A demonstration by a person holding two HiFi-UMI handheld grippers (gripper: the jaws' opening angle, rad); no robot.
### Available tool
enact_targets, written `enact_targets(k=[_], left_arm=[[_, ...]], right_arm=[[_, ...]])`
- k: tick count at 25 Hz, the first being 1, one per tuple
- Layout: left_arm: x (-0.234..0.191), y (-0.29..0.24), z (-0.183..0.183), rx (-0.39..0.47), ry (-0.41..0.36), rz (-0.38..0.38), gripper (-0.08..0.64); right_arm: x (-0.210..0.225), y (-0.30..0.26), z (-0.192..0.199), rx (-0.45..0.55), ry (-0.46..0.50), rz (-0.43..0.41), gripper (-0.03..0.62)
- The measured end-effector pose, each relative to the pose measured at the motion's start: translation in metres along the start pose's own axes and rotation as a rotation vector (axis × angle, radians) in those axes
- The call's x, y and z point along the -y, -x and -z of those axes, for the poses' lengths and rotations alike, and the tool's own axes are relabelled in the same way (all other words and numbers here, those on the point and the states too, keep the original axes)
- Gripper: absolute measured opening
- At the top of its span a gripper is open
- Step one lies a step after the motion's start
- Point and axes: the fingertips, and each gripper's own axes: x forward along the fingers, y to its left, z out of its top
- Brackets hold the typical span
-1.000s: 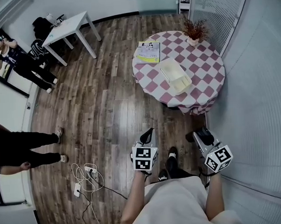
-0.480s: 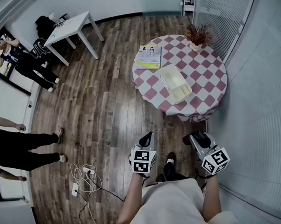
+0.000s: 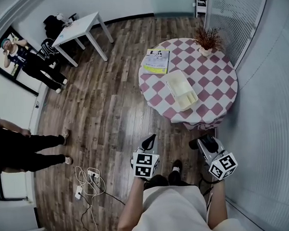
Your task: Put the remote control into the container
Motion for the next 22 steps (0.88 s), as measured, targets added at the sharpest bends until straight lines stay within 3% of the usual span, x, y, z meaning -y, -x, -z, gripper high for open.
enact_targets(k=[9, 22], left_arm=[[-0.002, -0.007, 0.0, -0.003, 0.002, -0.044, 0.006], [-0.004, -0.033, -0.013, 0.008, 0.029, -0.023, 0.006]], right_arm=[[0.011, 0.003, 0.009, -0.002, 0.004, -0.03, 0.081], [0.031, -0.01, -0.005, -0.011, -0.001, -0.009, 0.081]])
